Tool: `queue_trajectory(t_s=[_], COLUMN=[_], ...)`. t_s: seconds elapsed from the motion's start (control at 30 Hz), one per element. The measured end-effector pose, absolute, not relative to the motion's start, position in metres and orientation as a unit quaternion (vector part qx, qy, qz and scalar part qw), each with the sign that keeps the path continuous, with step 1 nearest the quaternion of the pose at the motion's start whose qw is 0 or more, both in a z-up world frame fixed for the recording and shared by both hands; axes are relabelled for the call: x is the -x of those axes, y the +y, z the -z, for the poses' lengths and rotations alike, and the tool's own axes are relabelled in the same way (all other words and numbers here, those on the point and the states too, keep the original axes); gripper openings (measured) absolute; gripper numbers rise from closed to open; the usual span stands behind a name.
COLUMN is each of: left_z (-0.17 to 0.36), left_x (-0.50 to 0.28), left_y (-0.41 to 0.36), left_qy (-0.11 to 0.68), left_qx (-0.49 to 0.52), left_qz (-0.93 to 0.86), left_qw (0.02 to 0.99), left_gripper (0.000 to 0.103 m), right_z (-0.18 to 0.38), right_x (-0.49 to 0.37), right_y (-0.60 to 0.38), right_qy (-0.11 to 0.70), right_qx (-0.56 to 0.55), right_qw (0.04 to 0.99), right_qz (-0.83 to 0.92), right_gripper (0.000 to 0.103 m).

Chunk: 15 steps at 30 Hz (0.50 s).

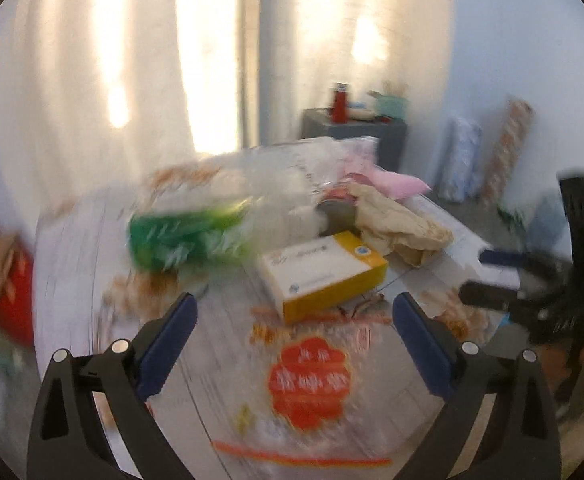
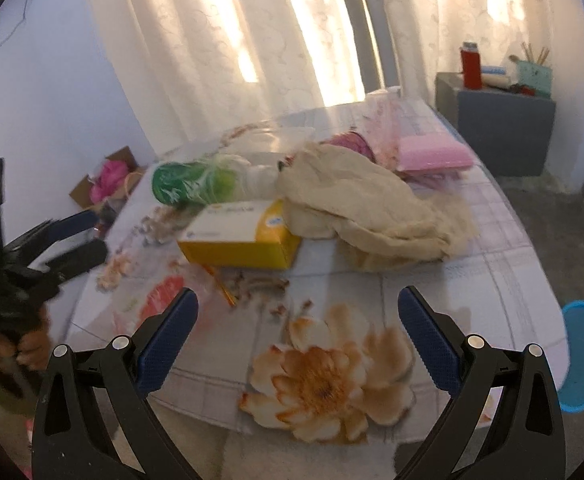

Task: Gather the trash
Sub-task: 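Move both tools toward the yellow box and green bottle on the table, then grasp the yellow medicine box with the left tool while the right tool grasps the green bottle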

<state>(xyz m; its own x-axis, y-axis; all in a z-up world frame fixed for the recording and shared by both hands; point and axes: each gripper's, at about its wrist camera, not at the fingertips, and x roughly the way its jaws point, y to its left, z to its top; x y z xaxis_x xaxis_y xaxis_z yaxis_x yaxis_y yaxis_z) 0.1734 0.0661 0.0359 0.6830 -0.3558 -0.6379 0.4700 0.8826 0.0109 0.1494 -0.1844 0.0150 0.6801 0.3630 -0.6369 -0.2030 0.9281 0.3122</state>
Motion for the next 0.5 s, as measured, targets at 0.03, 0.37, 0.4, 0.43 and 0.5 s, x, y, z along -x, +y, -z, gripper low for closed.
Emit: queue_trajectory(t_s=[0.03, 0.37, 0.4, 0.43, 0.5], left_z=[-0.035, -0.001, 0.002, 0.005, 0.012], left_x=[-0.182, -0.26, -0.264, -0.265, -0.271], left_y=[0.058, -0.006, -0.012, -0.015, -0.023], left_qy=[0.328, 0.396, 0.395, 0.398, 0.409], left_qx=[-0.115, -0.26, -0.27, -0.278, -0.291], left_qz=[0.248, 0.408, 0.417, 0.423, 0.429], left_qw=[0.904, 0.78, 0.773, 0.765, 0.751], left_gripper=[0.096, 0.096, 0.096, 0.096, 0.096], right_z=[-0.016, -0.002, 0.001, 0.004, 0.009], right_x=[-0.154, -0.169, -0.17, -0.172, -0.174], right_y=[-0.184, -0.196, -0.197, -0.2, -0.206], right_qy=[0.371, 0.383, 0.385, 0.388, 0.391], right_qx=[-0.115, -0.143, -0.145, -0.148, -0.156], right_qw=[0.907, 0.892, 0.89, 0.889, 0.886], right_qz=[-0.161, -0.194, -0.195, -0.194, -0.195], right_gripper=[0.096, 0.096, 0.096, 0.096, 0.096])
